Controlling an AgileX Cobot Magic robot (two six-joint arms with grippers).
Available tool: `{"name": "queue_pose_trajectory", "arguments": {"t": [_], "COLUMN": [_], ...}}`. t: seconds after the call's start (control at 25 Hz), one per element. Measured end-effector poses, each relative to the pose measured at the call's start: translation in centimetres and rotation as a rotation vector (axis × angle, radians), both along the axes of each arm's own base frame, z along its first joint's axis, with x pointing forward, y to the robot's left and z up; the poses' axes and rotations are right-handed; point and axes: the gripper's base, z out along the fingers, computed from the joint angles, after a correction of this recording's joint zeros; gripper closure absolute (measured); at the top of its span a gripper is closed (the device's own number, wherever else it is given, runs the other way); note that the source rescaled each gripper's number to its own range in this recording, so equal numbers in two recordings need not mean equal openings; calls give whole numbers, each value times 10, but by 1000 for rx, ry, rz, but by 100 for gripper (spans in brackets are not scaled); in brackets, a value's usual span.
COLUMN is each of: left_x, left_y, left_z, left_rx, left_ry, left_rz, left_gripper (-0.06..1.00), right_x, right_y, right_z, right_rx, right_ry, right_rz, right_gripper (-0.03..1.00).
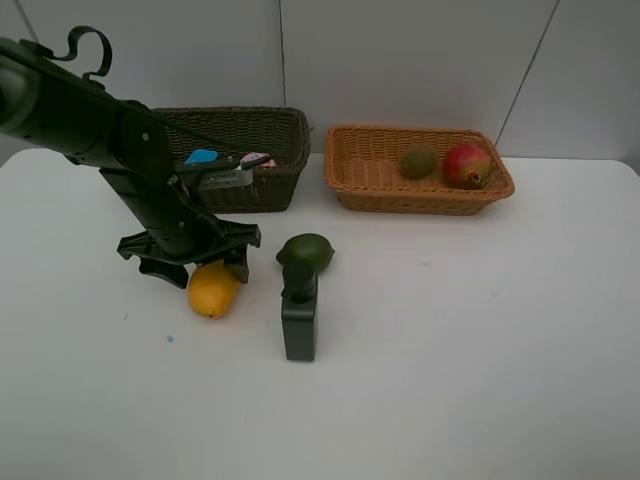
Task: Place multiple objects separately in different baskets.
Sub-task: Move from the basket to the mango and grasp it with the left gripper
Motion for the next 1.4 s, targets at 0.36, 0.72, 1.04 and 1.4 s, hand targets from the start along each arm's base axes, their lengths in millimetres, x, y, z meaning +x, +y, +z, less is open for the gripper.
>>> {"name": "queue_pose_trajectory", "arguments": {"t": [0.36, 0.72, 1.04, 1.4], "left_x": [0, -1, -1, -1], "left_y": [1, 2, 2, 2], "left_z": [0, -1, -1, -1], "left_rx": [8, 8, 7, 11], "left_ry": [1, 26, 30, 25], "left_rz": [-4, 97, 131, 105], "left_gripper": [8, 33, 33, 33], "right_x": [0, 0, 0, 0], "right_y": [0, 0, 0, 0], "right_z": [0, 0, 0, 0], "right_rx": [0, 0, 0, 0], "right_ry": [0, 0, 0, 0], "right_rz": [0, 0, 0, 0], "right_gripper": [-3, -3, -3, -3]}}
